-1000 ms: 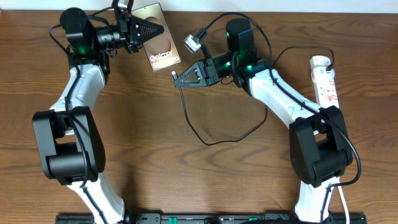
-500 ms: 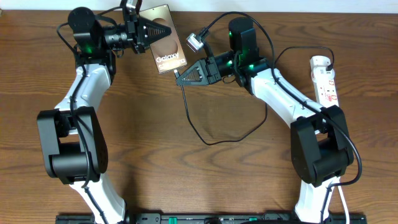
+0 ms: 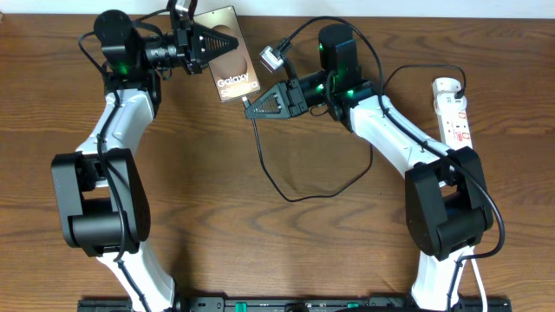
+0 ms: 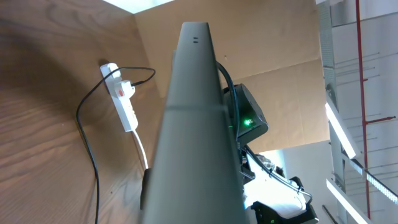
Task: Plug charger to phone and switch on socket
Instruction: 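Push the connector into the phone's bottom port with the right gripper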
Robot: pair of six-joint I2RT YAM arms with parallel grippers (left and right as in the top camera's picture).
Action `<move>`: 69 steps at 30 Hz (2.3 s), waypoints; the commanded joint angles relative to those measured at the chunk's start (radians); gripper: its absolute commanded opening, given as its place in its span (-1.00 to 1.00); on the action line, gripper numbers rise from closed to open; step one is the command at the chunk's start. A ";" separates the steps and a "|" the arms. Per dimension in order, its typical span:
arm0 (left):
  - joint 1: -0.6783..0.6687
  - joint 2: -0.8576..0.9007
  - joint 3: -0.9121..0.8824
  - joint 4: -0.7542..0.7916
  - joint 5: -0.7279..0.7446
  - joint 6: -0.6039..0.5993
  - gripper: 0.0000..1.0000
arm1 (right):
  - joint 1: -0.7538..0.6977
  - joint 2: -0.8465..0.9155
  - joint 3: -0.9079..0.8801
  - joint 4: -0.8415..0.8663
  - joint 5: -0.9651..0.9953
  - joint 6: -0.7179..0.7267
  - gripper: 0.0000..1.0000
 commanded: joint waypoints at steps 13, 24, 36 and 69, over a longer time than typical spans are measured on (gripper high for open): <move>-0.010 -0.037 0.012 0.011 0.006 0.028 -0.86 | -0.007 0.001 0.004 0.055 0.015 0.051 -0.97; -0.013 -0.037 0.012 0.011 0.005 0.024 -0.86 | -0.007 0.001 0.004 0.077 0.016 0.068 -0.98; -0.012 -0.037 0.012 0.011 -0.003 -0.037 -0.86 | -0.007 0.001 0.004 0.077 0.016 0.053 -0.97; -0.013 -0.037 0.012 0.012 0.006 0.011 -0.85 | -0.007 0.001 0.004 0.077 0.064 0.087 -0.97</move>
